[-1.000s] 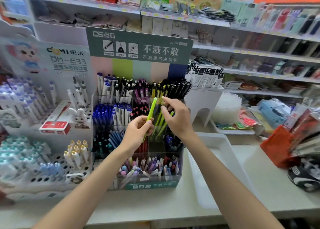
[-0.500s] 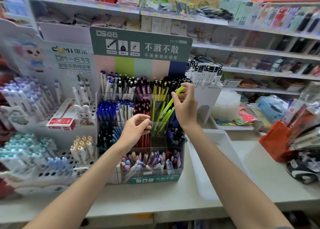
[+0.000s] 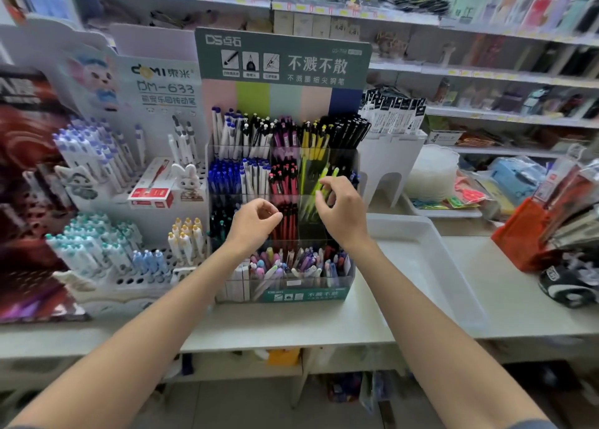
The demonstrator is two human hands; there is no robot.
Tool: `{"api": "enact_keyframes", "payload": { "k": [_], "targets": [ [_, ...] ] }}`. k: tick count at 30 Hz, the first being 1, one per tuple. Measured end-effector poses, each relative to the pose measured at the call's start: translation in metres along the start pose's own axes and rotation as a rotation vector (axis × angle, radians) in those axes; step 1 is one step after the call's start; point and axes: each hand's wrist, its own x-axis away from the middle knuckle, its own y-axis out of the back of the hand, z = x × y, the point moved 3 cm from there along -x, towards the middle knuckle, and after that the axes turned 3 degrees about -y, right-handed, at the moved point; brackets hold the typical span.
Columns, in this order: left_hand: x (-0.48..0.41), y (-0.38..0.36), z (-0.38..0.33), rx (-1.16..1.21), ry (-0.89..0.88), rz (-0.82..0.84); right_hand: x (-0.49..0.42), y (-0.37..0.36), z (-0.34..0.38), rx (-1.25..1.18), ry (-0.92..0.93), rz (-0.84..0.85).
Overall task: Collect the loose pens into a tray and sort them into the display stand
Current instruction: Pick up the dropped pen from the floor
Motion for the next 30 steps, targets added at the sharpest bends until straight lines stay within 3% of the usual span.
{"api": "enact_keyframes", "payload": {
  "k": [8, 19, 25, 30],
  "targets": [
    [0.093, 0.008, 0.043, -0.449, 0.027, -0.033, 0.113, -0.007, 0.021, 0.014, -0.043, 0.378],
    [0.26, 0.007, 0.198, -0.575, 0.467, 0.192, 0.315, -0.056, 0.03, 0.006, -0.225, 0.871],
    [0.292, -0.026, 0.324, -0.645, 0.551, 0.255, 0.431, -0.14, -0.015, 0.001, -0.416, 1.03],
    [0.293, -0.091, 0.441, -0.704, 0.52, 0.398, 0.513, -0.228, -0.084, 0.001, -0.579, 1.028]
  ]
}}
